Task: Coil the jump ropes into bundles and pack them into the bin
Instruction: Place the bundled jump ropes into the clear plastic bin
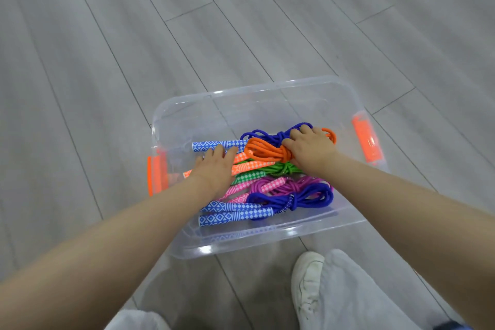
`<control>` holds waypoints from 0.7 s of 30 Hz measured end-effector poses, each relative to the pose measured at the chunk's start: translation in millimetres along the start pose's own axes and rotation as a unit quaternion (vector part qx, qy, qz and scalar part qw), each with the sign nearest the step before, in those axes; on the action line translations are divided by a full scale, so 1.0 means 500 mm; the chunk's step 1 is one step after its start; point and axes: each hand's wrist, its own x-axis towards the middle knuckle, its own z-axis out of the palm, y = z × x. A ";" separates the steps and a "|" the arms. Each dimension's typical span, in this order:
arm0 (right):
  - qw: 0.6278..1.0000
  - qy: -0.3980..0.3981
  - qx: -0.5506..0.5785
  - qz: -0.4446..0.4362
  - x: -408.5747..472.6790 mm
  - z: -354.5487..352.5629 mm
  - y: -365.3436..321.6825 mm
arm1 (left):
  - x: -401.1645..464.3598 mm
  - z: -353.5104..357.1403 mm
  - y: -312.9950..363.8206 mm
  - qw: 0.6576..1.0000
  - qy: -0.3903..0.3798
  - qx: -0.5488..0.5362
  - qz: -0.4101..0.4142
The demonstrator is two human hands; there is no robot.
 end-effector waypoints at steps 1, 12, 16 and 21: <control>1.000 -0.014 0.025 0.011 0.001 0.007 -0.003 | -0.001 0.006 -0.003 1.000 -0.004 0.002 -0.004; 0.988 -0.024 0.153 -0.008 -0.028 0.046 -0.008 | -0.026 0.020 0.005 0.988 -0.132 0.080 -0.023; 0.990 -0.054 0.129 -0.015 -0.041 0.041 -0.009 | -0.027 0.020 0.004 0.982 -0.129 0.134 -0.019; 0.993 -0.097 0.060 -0.005 -0.035 0.041 -0.013 | -0.024 0.018 -0.002 0.977 -0.148 0.148 -0.039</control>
